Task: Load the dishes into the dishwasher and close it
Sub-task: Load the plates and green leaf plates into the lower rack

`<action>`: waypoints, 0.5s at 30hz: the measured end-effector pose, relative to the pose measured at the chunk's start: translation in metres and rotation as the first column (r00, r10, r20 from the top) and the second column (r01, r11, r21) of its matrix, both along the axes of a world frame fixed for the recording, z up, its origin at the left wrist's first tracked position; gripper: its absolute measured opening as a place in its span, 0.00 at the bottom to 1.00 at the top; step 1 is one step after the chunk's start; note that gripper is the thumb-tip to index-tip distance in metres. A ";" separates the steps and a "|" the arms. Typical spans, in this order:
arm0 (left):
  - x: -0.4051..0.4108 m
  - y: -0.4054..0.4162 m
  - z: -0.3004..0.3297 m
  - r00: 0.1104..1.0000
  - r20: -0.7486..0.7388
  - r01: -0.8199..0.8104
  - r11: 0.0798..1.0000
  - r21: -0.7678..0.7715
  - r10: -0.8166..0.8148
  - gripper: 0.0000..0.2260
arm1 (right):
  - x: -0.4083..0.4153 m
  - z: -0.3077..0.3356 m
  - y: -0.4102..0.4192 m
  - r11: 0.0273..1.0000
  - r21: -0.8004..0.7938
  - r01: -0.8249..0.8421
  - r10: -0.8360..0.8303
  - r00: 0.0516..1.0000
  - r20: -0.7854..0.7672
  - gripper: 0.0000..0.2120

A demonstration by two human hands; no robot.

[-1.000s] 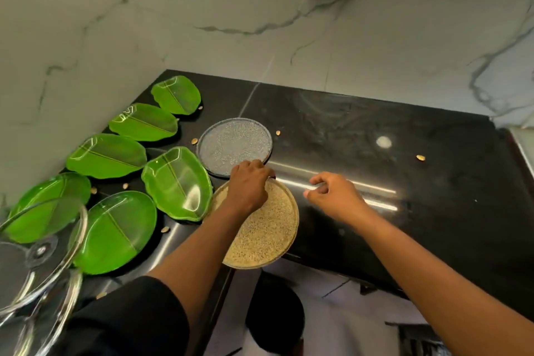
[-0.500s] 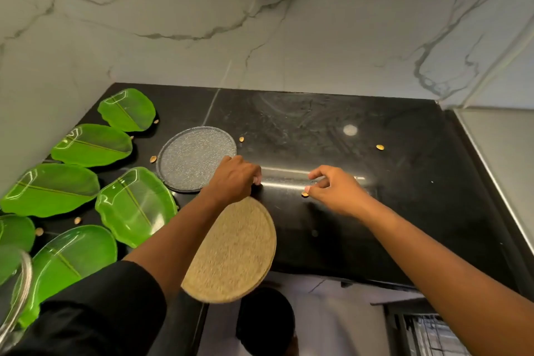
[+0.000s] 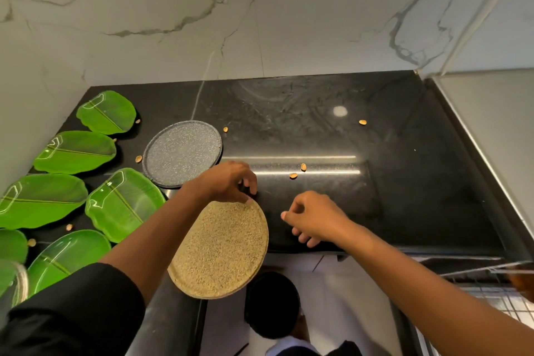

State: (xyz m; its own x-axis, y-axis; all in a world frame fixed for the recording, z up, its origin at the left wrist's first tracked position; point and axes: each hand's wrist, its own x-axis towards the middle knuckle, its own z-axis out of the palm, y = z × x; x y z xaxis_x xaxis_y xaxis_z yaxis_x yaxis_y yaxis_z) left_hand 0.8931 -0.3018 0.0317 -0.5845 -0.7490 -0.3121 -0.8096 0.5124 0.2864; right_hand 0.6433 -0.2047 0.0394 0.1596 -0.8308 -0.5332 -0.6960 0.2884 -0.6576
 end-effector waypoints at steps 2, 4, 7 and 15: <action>0.002 0.002 0.002 1.000 0.014 0.021 1.000 0.006 -0.021 0.10 | 0.006 -0.002 0.003 0.999 0.020 -0.028 0.028 1.000 -0.001 0.10; 0.002 0.003 0.002 1.000 0.024 0.019 1.000 0.003 -0.019 0.09 | 0.009 -0.003 0.002 0.999 0.021 -0.036 0.036 0.999 -0.008 0.09; 0.001 0.004 0.001 0.999 0.037 0.037 0.999 -0.010 -0.036 0.08 | 0.009 -0.003 -0.004 0.999 0.005 -0.046 0.046 0.999 -0.013 0.09; -0.009 0.000 0.017 1.000 0.019 0.018 0.992 0.129 -0.020 0.10 | -0.005 0.000 -0.017 0.998 -0.008 -0.056 0.056 0.998 0.027 0.12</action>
State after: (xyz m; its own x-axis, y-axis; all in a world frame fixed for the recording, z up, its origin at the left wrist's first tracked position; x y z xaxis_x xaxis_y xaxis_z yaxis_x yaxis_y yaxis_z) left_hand 0.8841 -0.3020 0.0491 -0.5908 -0.6908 -0.4168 -0.8063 0.4877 0.3346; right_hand 0.6381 -0.2216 0.0393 0.2207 -0.8238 -0.5222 -0.6925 0.2447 -0.6786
